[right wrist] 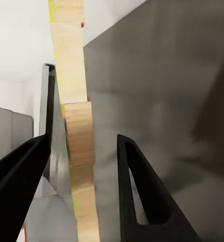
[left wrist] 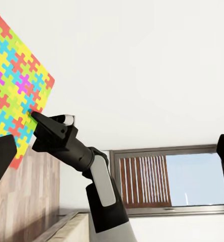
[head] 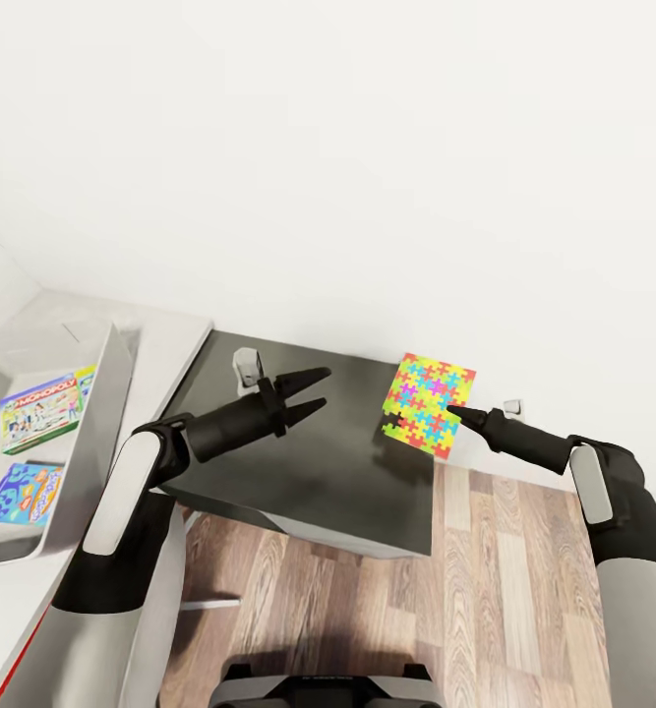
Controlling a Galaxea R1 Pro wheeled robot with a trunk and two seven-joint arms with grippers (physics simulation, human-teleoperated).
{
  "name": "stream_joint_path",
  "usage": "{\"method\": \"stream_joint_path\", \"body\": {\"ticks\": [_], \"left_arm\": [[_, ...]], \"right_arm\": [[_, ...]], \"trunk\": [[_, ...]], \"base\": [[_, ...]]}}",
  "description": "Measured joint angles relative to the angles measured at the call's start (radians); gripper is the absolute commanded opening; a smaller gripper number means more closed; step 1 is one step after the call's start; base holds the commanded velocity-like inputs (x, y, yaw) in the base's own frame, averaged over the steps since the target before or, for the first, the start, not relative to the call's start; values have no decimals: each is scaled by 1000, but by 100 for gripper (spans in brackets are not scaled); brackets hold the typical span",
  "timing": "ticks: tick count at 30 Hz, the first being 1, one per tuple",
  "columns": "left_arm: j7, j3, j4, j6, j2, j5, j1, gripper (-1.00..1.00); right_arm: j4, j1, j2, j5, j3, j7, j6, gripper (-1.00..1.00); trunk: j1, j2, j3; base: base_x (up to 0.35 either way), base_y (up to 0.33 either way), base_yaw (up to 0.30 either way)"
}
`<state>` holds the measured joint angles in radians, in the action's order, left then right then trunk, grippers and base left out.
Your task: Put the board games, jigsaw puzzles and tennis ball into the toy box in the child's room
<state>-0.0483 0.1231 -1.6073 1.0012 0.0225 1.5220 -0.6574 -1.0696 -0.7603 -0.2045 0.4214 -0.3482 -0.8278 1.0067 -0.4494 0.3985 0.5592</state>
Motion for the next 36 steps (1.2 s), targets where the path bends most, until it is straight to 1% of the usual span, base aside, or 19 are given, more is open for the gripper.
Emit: {"method": "stream_joint_path", "body": {"ticks": [10,25,36], "left_arm": [[-1,-1,0,0,5,0,0,100],[-4,2,0,0,9,0,-1,100],[-5,2,0,0,9,-1,-1,100]], "right_arm": [[-1,0,0,1,0,0,1,-100],[-5,0,1,1,1,0,1,-100],[-14,0,2,2,1,0,2,-100]], "trunk": [[0,0,-14],[0,0,-22],[0,0,-36]], "base": [[0,0,0],[0,0,0],[0,0,0]]}}
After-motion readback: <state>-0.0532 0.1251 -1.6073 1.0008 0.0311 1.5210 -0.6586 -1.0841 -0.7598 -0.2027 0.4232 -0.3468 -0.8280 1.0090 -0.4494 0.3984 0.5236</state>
